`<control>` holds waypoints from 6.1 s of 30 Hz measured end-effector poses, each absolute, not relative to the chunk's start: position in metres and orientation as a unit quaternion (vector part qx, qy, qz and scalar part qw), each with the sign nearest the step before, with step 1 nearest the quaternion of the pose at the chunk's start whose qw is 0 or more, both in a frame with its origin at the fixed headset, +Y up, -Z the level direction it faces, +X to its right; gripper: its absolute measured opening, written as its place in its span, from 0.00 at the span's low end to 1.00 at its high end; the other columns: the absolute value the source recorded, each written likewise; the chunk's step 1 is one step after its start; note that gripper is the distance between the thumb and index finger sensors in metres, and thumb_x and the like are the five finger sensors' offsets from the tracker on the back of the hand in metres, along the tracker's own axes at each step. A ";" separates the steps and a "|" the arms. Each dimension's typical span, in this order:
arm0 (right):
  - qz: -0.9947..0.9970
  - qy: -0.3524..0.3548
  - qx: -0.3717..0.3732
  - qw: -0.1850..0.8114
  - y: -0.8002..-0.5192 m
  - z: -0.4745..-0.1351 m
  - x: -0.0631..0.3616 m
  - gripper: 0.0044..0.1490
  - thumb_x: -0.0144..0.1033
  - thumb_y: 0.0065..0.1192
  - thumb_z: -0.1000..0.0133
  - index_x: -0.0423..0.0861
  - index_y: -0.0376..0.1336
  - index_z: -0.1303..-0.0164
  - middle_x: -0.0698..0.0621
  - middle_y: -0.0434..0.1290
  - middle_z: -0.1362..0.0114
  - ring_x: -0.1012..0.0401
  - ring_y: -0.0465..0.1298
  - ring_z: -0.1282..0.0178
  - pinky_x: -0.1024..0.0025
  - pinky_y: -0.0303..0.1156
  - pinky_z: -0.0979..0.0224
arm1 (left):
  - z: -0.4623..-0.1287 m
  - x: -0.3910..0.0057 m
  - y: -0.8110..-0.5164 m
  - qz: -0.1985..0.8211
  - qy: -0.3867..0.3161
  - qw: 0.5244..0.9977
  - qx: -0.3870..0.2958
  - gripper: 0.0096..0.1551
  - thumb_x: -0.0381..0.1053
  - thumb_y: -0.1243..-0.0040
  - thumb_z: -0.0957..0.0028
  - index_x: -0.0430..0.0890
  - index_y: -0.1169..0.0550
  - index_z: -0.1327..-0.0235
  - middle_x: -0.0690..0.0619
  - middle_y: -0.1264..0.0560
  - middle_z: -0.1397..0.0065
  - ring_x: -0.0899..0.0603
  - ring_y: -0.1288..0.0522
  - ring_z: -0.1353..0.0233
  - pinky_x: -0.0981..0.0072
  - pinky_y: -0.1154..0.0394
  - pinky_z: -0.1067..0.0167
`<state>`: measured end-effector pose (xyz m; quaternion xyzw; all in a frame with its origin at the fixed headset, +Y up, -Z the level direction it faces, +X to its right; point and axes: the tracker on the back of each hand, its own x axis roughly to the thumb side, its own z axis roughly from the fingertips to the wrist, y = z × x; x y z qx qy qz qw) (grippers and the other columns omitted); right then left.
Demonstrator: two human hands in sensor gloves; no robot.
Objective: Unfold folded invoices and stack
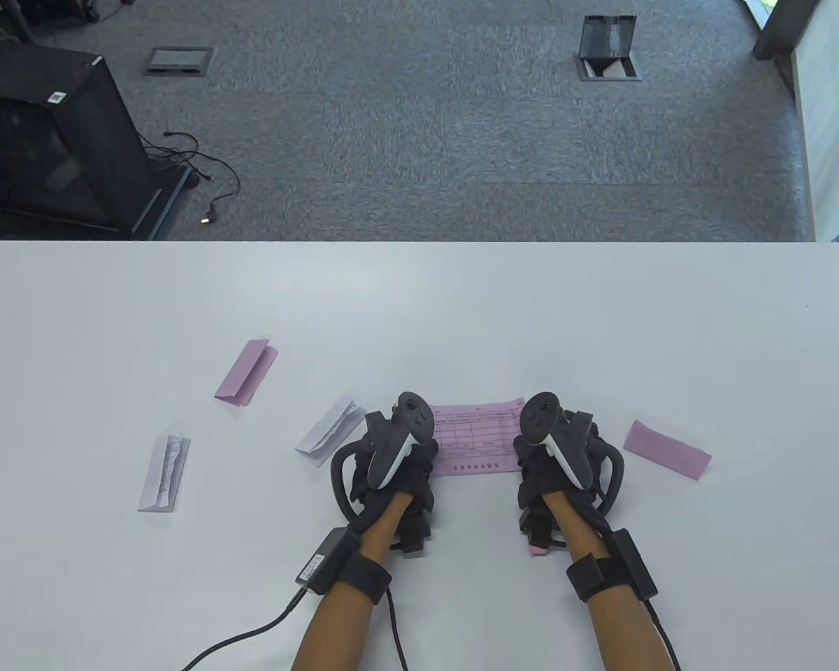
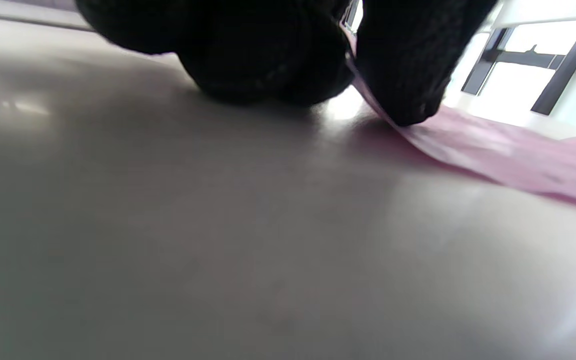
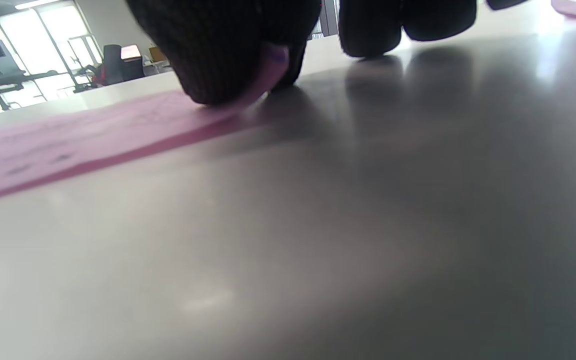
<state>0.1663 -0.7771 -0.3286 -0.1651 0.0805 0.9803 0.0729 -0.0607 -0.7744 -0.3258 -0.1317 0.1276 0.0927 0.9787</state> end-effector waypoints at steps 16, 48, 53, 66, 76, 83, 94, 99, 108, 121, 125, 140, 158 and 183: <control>0.978 0.089 -0.175 0.070 -0.778 -0.329 0.174 0.28 0.55 0.62 0.49 0.54 0.62 0.42 0.37 0.56 0.20 0.34 0.56 0.22 0.33 0.53 0.26 | -0.326 -0.059 -0.774 0.034 0.129 0.983 -0.122 0.51 0.67 0.33 0.53 0.51 0.38 0.19 0.53 0.19 0.47 0.49 0.21 0.51 0.57 0.24 0.48; 0.980 -0.038 -0.134 0.141 -0.698 -0.274 0.292 0.37 0.52 0.58 0.46 0.52 0.55 0.27 0.36 0.53 0.18 0.34 0.53 0.20 0.29 0.49 0.26 | -0.237 -0.085 -0.737 0.125 0.017 0.992 0.021 0.45 0.64 0.34 0.51 0.48 0.33 0.23 0.43 0.20 0.34 0.40 0.20 0.42 0.49 0.23 0.44; 0.981 -0.013 -0.154 0.116 -0.721 -0.277 0.324 0.47 0.53 0.59 0.46 0.53 0.46 0.19 0.36 0.48 0.15 0.32 0.48 0.18 0.25 0.46 0.26 | -0.220 -0.094 -0.751 0.167 0.012 0.986 0.007 0.44 0.63 0.34 0.51 0.48 0.33 0.23 0.41 0.20 0.34 0.39 0.20 0.41 0.48 0.24 0.44; 0.972 0.100 -0.201 0.073 -0.769 -0.300 0.341 0.44 0.50 0.60 0.46 0.49 0.49 0.21 0.37 0.48 0.15 0.30 0.45 0.18 0.23 0.44 0.27 | -0.217 -0.098 -0.753 0.126 -0.006 0.992 0.004 0.45 0.64 0.35 0.51 0.49 0.34 0.22 0.40 0.24 0.28 0.36 0.23 0.35 0.43 0.27 0.38; 0.984 0.005 -0.160 0.076 -0.743 -0.282 0.306 0.22 0.45 0.60 0.46 0.53 0.65 0.42 0.39 0.64 0.23 0.35 0.61 0.25 0.32 0.54 0.27 | -0.213 -0.091 -0.752 0.158 -0.048 0.986 0.009 0.42 0.64 0.35 0.51 0.49 0.32 0.24 0.40 0.23 0.30 0.37 0.22 0.36 0.45 0.26 0.39; 0.980 -0.057 -0.011 0.191 -0.705 -0.249 0.229 0.23 0.45 0.59 0.45 0.53 0.65 0.41 0.41 0.67 0.26 0.38 0.65 0.27 0.34 0.56 0.27 | -0.209 -0.075 -0.746 0.288 -0.185 0.939 0.021 0.35 0.63 0.37 0.49 0.52 0.27 0.29 0.44 0.21 0.32 0.40 0.20 0.39 0.48 0.24 0.41; 0.961 -0.059 0.142 0.232 -0.726 -0.218 0.124 0.24 0.46 0.59 0.46 0.52 0.64 0.41 0.43 0.69 0.29 0.40 0.68 0.30 0.35 0.58 0.28 | -0.210 -0.073 -0.768 0.528 -0.124 0.833 -0.108 0.43 0.65 0.38 0.48 0.44 0.32 0.24 0.38 0.25 0.28 0.35 0.23 0.36 0.45 0.25 0.41; 0.962 -0.089 0.148 0.211 -0.728 -0.207 0.116 0.24 0.46 0.59 0.46 0.52 0.64 0.41 0.44 0.70 0.30 0.41 0.69 0.31 0.37 0.59 0.28 | -0.208 -0.071 -0.782 0.625 -0.091 0.759 -0.156 0.50 0.67 0.39 0.48 0.42 0.40 0.20 0.36 0.29 0.24 0.33 0.26 0.32 0.45 0.27 0.40; 0.961 -0.053 0.178 0.205 -0.738 -0.199 0.106 0.32 0.50 0.59 0.47 0.51 0.61 0.34 0.41 0.66 0.26 0.39 0.66 0.28 0.35 0.57 0.27 | -0.208 -0.072 -0.790 0.663 -0.030 0.731 -0.157 0.46 0.66 0.39 0.46 0.43 0.36 0.22 0.36 0.28 0.26 0.34 0.25 0.34 0.45 0.27 0.40; 0.934 -0.003 0.155 0.322 -0.736 -0.214 0.132 0.37 0.56 0.56 0.48 0.52 0.58 0.30 0.41 0.64 0.24 0.40 0.64 0.26 0.34 0.56 0.27 | -0.212 -0.087 -0.787 0.650 -0.034 0.749 -0.126 0.29 0.55 0.41 0.40 0.47 0.28 0.28 0.39 0.23 0.30 0.35 0.23 0.36 0.45 0.26 0.41; 0.927 0.021 0.107 0.359 -0.742 -0.223 0.144 0.43 0.56 0.57 0.48 0.48 0.53 0.26 0.41 0.62 0.24 0.39 0.63 0.26 0.35 0.56 0.27 | -0.212 -0.092 -0.786 0.651 -0.041 0.747 -0.129 0.24 0.53 0.41 0.40 0.48 0.25 0.32 0.40 0.21 0.32 0.36 0.22 0.37 0.46 0.25 0.42; 0.846 0.132 0.082 0.511 -0.758 -0.236 0.156 0.24 0.42 0.61 0.48 0.50 0.69 0.43 0.48 0.77 0.41 0.48 0.76 0.40 0.44 0.65 0.31 | -0.211 -0.095 -0.782 0.610 -0.055 0.781 -0.120 0.30 0.55 0.38 0.42 0.49 0.29 0.27 0.37 0.24 0.29 0.32 0.25 0.34 0.42 0.28 0.39; 0.851 0.097 0.097 0.507 -0.752 -0.225 0.145 0.24 0.49 0.64 0.51 0.50 0.68 0.49 0.50 0.78 0.47 0.52 0.77 0.46 0.46 0.67 0.32 | -0.188 -0.063 -0.770 0.506 -0.175 0.838 -0.106 0.58 0.67 0.32 0.53 0.41 0.44 0.19 0.35 0.34 0.22 0.29 0.31 0.30 0.44 0.28 0.39; 0.852 0.090 0.105 0.506 -0.744 -0.234 0.165 0.24 0.44 0.60 0.48 0.49 0.69 0.44 0.49 0.78 0.45 0.49 0.77 0.44 0.44 0.66 0.32 | -0.198 -0.100 -0.781 0.615 -0.017 0.784 -0.084 0.23 0.53 0.38 0.42 0.48 0.22 0.36 0.40 0.19 0.36 0.36 0.20 0.40 0.46 0.24 0.45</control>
